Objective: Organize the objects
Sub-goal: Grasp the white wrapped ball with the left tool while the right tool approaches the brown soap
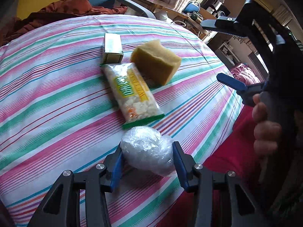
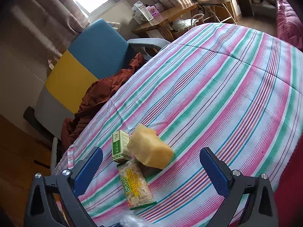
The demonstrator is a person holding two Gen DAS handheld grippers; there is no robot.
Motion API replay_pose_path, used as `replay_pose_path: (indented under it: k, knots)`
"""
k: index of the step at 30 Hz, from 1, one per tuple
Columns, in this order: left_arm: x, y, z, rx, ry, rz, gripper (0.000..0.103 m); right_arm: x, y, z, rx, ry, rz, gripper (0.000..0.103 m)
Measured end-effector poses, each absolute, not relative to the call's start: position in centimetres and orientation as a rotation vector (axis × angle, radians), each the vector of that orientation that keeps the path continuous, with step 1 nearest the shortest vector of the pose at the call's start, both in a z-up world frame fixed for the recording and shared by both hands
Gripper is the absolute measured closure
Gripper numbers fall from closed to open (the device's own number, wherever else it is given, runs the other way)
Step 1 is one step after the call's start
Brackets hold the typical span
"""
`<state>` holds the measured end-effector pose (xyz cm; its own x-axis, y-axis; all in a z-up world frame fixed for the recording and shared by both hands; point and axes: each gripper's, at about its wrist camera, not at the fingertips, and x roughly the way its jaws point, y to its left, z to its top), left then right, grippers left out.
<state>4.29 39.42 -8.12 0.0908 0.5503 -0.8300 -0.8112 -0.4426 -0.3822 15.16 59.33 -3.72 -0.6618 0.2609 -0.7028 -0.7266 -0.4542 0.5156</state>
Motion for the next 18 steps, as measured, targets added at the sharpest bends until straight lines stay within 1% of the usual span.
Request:
replay_pose_path:
  k: [6, 9, 13, 18]
  knots:
    - [1.9, 32.4, -7.9, -1.287, 0.25, 1.702, 0.054, 14.2, 58.8, -4.1, -0.818, 1.046, 2.121, 0.0]
    - [0.6, 30.0, -7.7, -1.26, 0.244, 1.796, 0.053, 13.5, 58.5, -4.3, -0.872, 0.992, 2.106, 0.0]
    - [-0.8, 29.0, -8.3, -1.274, 0.17, 1.826, 0.05, 12.8, 58.2, -4.4, -0.921, 0.922, 2.087, 0.0]
    - [-1.1, 30.1, -8.5, -1.241, 0.2, 1.859, 0.048, 12.4, 57.9, -4.5, -0.962, 0.857, 2.064, 0.0]
